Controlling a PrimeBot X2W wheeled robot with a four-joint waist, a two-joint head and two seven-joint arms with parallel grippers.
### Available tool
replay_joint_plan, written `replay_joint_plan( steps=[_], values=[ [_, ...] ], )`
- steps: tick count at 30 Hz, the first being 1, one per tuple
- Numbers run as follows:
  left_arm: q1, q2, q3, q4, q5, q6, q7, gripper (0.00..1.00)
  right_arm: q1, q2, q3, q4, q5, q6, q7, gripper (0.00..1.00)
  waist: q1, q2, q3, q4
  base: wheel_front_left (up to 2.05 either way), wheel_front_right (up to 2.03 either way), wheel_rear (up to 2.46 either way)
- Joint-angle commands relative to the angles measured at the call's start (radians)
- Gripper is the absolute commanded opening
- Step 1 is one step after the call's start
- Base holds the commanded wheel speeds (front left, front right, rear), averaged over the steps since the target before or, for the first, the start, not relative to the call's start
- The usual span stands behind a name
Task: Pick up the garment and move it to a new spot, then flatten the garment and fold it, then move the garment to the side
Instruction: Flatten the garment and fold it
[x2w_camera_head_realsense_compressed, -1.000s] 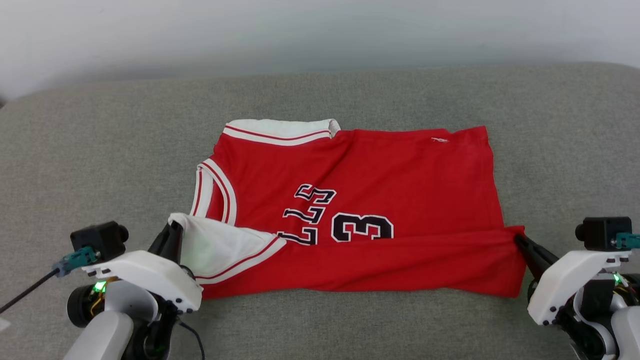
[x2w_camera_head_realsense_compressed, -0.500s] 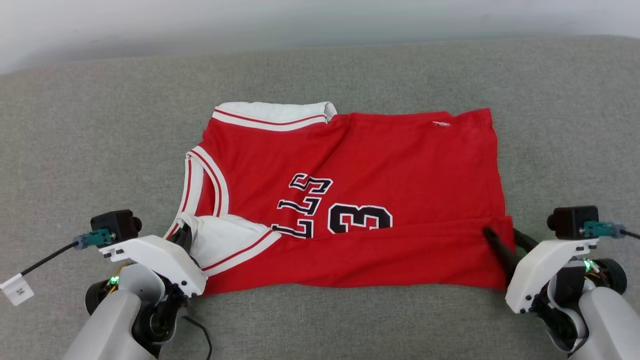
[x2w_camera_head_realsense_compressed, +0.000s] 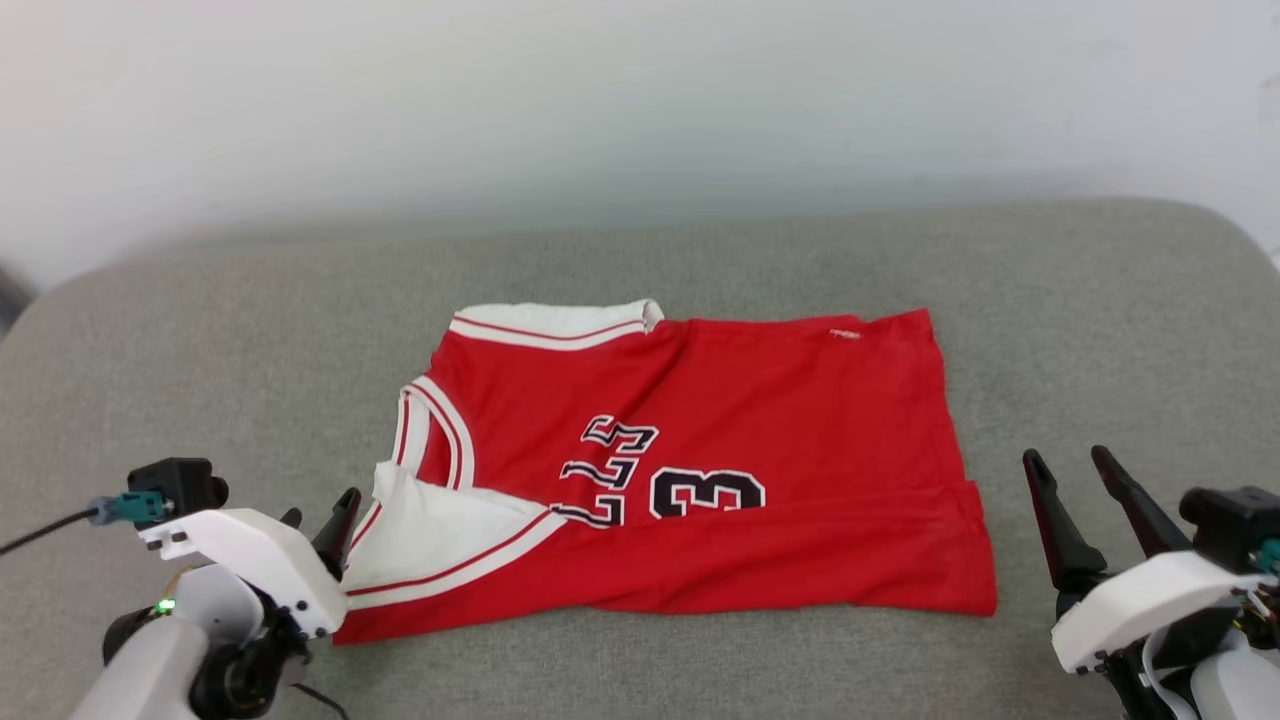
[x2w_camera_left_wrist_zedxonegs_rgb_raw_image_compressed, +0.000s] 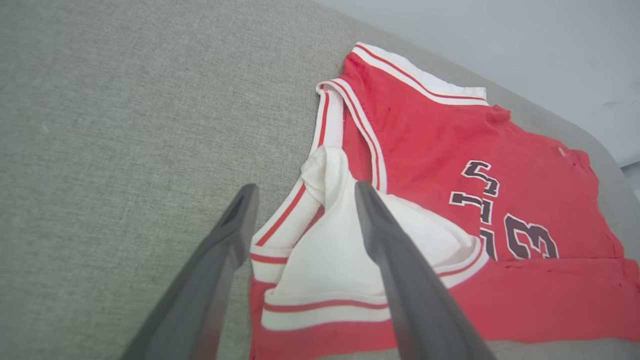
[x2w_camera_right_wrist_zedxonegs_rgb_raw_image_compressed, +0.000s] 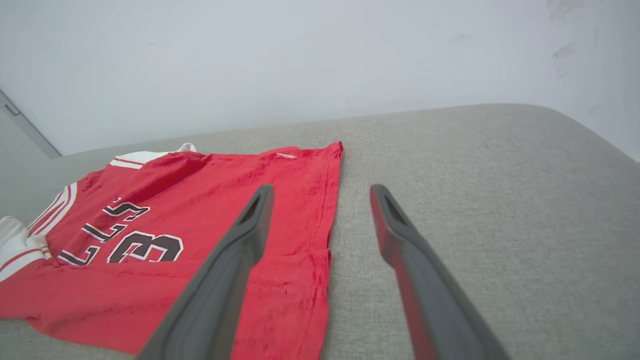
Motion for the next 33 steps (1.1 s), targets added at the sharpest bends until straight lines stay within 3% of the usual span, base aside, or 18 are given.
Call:
replay_joint_plan(
  steps=[1, 8, 13, 19, 23, 26, 27, 28, 29, 30, 33],
  values=[
    [0.011, 0.01, -0.002, -0.011, -0.005, -0.001, 0.015, 1.0, 0.016, 0.007, -0.009, -0.012, -0.011, 0.0, -0.008, 1.0, 0.0001, 0.0, -0.034, -0.012, 0.0, 0.0, 0.0],
    [0.027, 0.147, -0.052, -0.149, -0.052, -0.017, 0.311, 1.0, 0.12, 0.066, -0.078, -0.158, -0.087, 0.0, 0.012, 1.0, 0.0001, 0.0, -0.049, -0.043, 0.0, 0.0, 0.0],
    [0.009, 0.23, -0.075, -0.23, -0.087, 0.026, 0.508, 1.0, 0.146, 0.111, -0.098, -0.237, -0.107, 0.0, 0.048, 1.0, 0.0001, 0.0, 0.001, -0.07, 0.0, 0.0, 0.0],
    [-0.015, 0.273, -0.084, -0.23, -0.104, 0.08, 0.629, 1.0, 0.112, 0.141, -0.097, -0.263, -0.102, 0.0, 0.065, 1.0, 0.0001, 0.0, 0.094, -0.104, 0.0, 0.0, 0.0],
    [-0.034, 0.272, -0.093, -0.189, -0.113, 0.096, 0.675, 1.0, 0.079, 0.14, -0.097, -0.252, -0.095, 0.0, 0.066, 1.0, 0.0001, 0.0, 0.144, -0.12, 0.0, 0.0, 0.0],
    [-0.032, 0.241, -0.098, -0.153, -0.132, 0.1, 0.685, 1.0, 0.06, 0.142, -0.1, -0.239, -0.089, 0.0, 0.067, 1.0, 0.0001, 0.0, 0.166, -0.126, 0.0, 0.0, 0.0],
    [-0.029, 0.23, -0.101, -0.143, -0.138, 0.099, 0.689, 0.76, 0.057, 0.142, -0.102, -0.232, -0.087, 0.0, 0.069, 1.0, 0.0001, 0.0, 0.169, -0.127, 0.0, 0.0, 0.0],
    [-0.024, 0.217, -0.104, -0.135, -0.144, 0.098, 0.689, 0.46, 0.053, 0.14, -0.103, -0.226, -0.083, 0.0, 0.071, 1.0, 0.0001, 0.0, 0.171, -0.126, 0.0, 0.0, 0.0],
    [-0.022, 0.207, -0.105, -0.128, -0.151, 0.096, 0.687, 0.32, 0.049, 0.136, -0.104, -0.222, -0.08, 0.0, 0.075, 1.0, 0.0001, 0.0, 0.171, -0.125, 0.0, 0.0, 0.0],
    [-0.022, 0.2, -0.105, -0.125, -0.149, 0.092, 0.678, 0.0, 0.045, 0.13, -0.106, -0.215, -0.073, 0.0, 0.086, 1.0, 0.0001, 0.0, 0.17, -0.123, 0.0, 0.0, 0.0],
    [-0.027, 0.186, -0.103, -0.121, -0.149, 0.075, 0.659, 0.0, 0.037, 0.117, -0.111, -0.204, -0.049, 0.0, 0.134, 1.0, 0.0001, 0.0, 0.16, -0.109, 0.0, 0.0, 0.0]
  ],
)
